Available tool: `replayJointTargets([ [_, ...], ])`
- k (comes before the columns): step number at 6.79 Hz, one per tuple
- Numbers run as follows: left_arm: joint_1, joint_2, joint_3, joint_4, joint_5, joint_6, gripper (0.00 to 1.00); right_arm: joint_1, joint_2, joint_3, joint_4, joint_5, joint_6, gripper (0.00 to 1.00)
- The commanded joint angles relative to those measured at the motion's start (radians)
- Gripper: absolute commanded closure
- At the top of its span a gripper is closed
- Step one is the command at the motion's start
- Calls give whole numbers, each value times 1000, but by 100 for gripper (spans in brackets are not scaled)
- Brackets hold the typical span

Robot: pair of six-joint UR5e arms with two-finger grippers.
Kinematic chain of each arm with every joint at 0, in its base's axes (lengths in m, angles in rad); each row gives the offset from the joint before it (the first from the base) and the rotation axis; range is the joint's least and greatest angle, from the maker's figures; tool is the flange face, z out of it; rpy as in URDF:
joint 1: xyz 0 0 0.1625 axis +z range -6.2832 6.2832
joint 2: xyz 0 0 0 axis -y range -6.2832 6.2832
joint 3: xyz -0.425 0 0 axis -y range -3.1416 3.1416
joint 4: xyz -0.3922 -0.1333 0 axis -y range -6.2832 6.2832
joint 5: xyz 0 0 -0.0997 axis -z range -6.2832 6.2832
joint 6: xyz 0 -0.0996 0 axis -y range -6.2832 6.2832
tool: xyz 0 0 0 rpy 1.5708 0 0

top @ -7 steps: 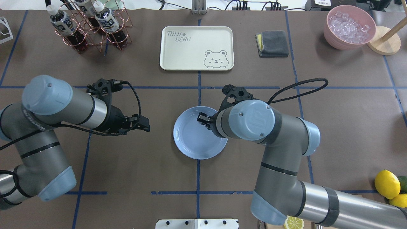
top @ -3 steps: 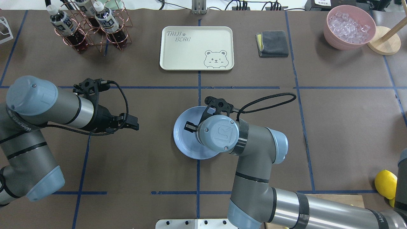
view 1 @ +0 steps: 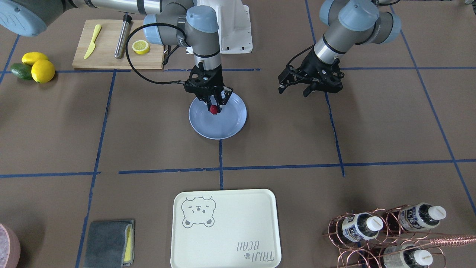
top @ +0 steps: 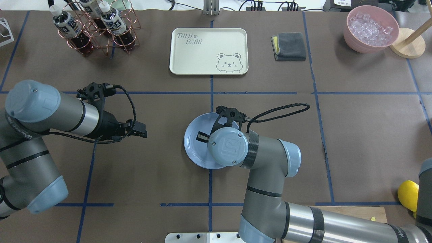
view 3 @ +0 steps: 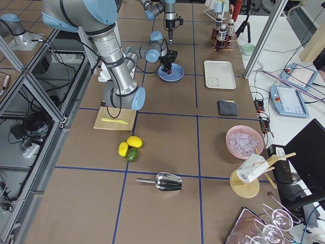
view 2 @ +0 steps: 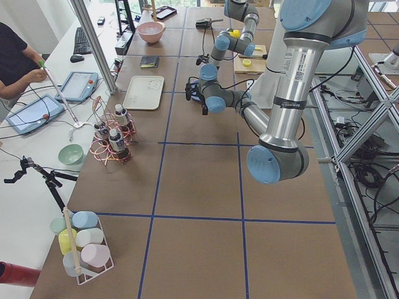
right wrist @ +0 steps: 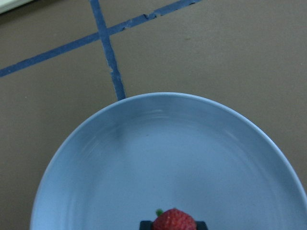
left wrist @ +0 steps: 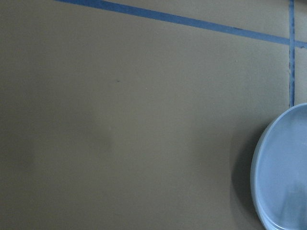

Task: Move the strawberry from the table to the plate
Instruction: 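Lower the held strawberry over the plate center with the right gripper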

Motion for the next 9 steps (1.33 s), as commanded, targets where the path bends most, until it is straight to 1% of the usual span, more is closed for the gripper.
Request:
replayJointTargets([
  [1, 0, -1, -1, 0, 3, -2, 0, -1, 25, -39, -1, -9, -20, 100],
  [4, 0, -1, -2, 0, 8, -7, 0, -1, 31, -50, -2, -12, -40, 100],
  [5, 0, 0, -5, 0, 8, -8, 0, -7, 31, -53, -8, -28, -52, 100],
  [6, 0, 3, -10, 0, 8, -10, 0, -9, 33, -53, -10, -29, -58, 85],
  [7, 0, 3, -10, 0, 9, -10, 0, -9, 33, -54, -10, -29, -81, 51],
  [9, 0, 5, -15, 0, 9, -10, 0, -10, 34, -57, -10, -29, -100, 26],
])
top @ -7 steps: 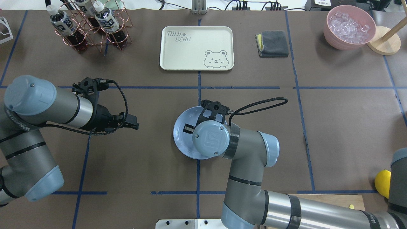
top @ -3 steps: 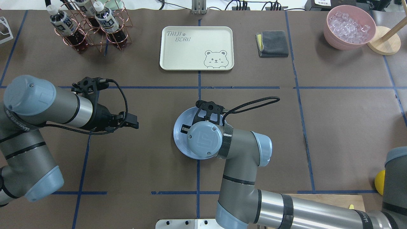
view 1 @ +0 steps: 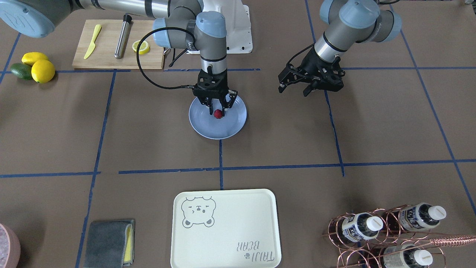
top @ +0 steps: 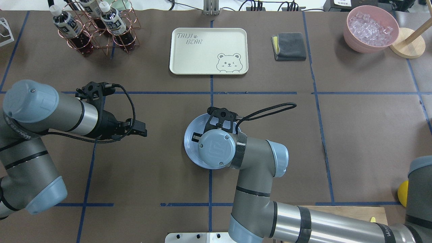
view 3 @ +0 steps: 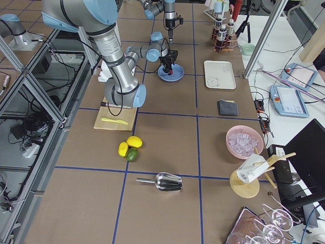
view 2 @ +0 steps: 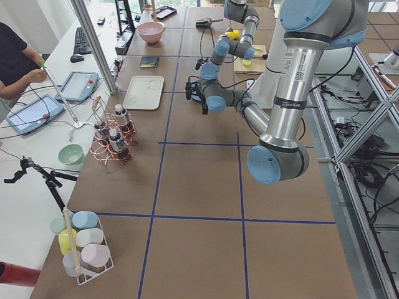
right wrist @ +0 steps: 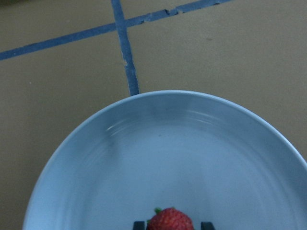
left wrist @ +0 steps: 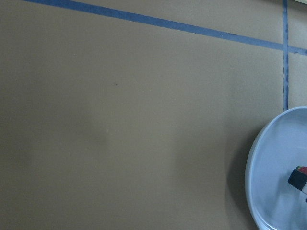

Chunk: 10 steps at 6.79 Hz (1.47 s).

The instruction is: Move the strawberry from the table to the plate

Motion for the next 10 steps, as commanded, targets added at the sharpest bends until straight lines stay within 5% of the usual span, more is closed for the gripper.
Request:
replayJointTargets([
  [1, 0, 1, -2, 2, -1, -2, 0, -1, 3, 3, -3, 0, -10, 0],
  [3, 0, 3, -2, 2, -1, -23, 0, 33, -13, 107, -41, 42, -23, 0],
  [6, -152, 206, -68, 0, -8, 228, 0, 238, -367, 555, -157, 341, -291, 0],
  [9, -441, 423, -53, -3, -49, 886, 0, 650, -740, 623, -149, 645, -932, 0],
  [10, -569, 429, 3, -2, -158, 1031, 0, 786, -810, 595, -155, 715, -1140, 0],
])
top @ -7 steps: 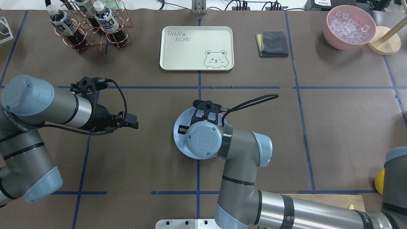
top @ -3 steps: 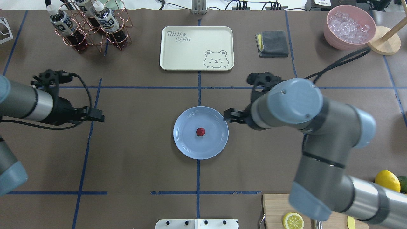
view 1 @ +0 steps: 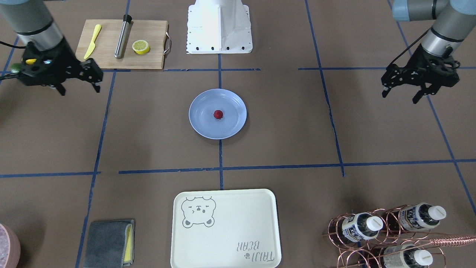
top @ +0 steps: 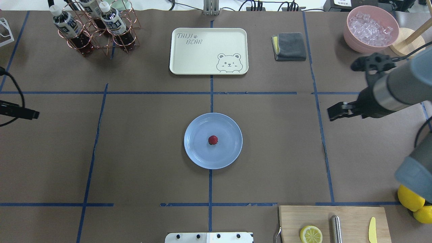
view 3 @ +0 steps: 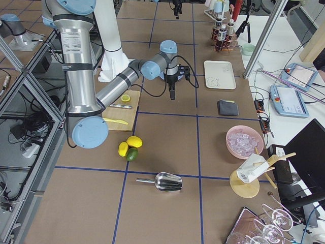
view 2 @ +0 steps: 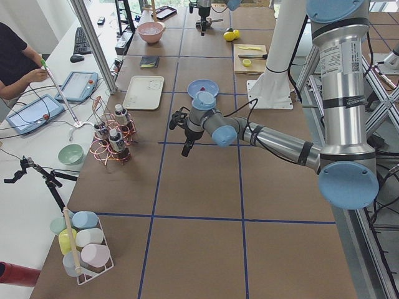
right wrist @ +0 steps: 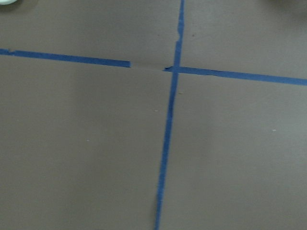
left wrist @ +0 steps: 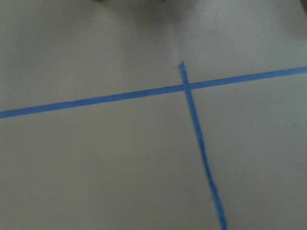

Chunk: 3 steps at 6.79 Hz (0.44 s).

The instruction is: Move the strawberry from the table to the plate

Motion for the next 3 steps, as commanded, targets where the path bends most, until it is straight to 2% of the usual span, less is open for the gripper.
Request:
replayJointTargets([
  [1, -274, 25, 119, 13, -168, 415, 0, 334, -136, -90, -11, 182, -478, 0],
  [2, -369, 21, 147, 51, -172, 551, 0, 463, -147, -173, -9, 268, -658, 0],
  [3, -408, 16, 150, 129, -175, 593, 0, 539, -160, -206, -32, 271, -750, 0],
])
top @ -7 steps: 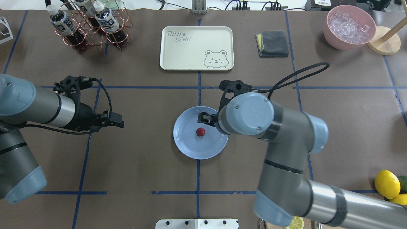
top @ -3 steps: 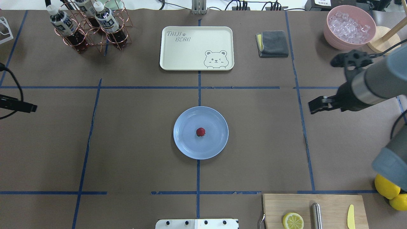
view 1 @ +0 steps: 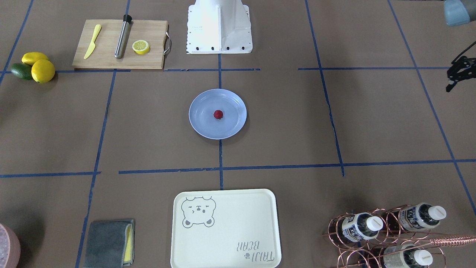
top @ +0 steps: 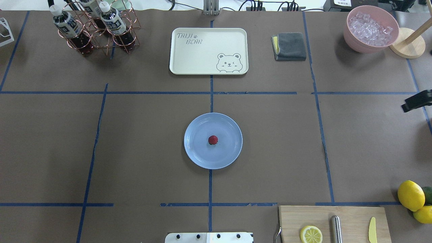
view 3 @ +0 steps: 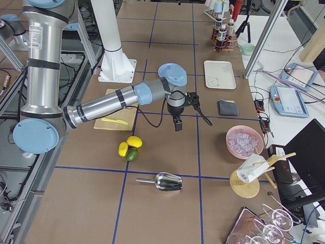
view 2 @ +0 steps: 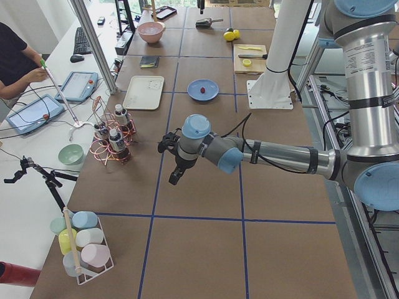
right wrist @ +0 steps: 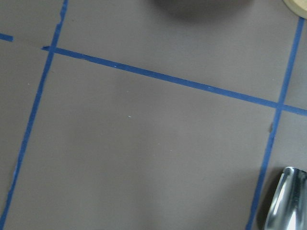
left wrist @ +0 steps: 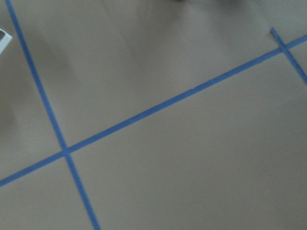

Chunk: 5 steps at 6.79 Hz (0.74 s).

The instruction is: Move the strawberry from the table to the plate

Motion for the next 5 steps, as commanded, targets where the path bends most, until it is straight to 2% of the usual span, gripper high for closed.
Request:
replayJointTargets([
  [1, -84, -9, 7, 174, -17, 90, 0, 164, -30, -100, -61, 44, -296, 0],
  [3, -89, 11, 2, 200, -79, 83, 0, 166, -41, -98, -66, 49, -314, 0],
  [5, -87, 1, 8, 188, -87, -17, 0, 163, -39, -108, -56, 41, -301, 0],
])
